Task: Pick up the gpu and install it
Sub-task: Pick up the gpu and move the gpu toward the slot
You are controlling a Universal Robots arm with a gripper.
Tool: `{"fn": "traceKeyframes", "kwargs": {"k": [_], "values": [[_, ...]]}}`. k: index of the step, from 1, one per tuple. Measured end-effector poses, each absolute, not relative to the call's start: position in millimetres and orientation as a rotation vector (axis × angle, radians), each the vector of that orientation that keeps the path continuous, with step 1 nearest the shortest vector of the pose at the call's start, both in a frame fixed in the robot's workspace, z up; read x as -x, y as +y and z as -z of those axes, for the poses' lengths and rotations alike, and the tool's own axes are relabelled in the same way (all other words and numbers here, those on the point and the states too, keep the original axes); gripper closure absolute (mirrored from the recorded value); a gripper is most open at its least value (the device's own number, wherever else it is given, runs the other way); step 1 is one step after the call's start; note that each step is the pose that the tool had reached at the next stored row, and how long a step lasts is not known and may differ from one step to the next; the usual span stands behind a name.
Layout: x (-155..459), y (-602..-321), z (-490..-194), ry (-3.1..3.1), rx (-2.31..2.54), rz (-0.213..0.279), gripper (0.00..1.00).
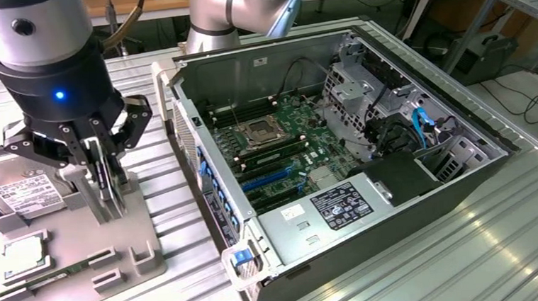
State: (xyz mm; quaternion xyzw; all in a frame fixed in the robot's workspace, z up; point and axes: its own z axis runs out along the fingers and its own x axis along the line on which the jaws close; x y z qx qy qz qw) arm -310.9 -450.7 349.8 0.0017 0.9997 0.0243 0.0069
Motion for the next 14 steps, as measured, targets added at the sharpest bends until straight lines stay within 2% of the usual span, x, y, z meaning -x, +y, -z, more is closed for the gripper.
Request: {"fn": "traceKeyframes", "kwargs": {"k": [14], "values": [[311,-451,-408,3.127,-0.005,-0.076,0.72]]}}
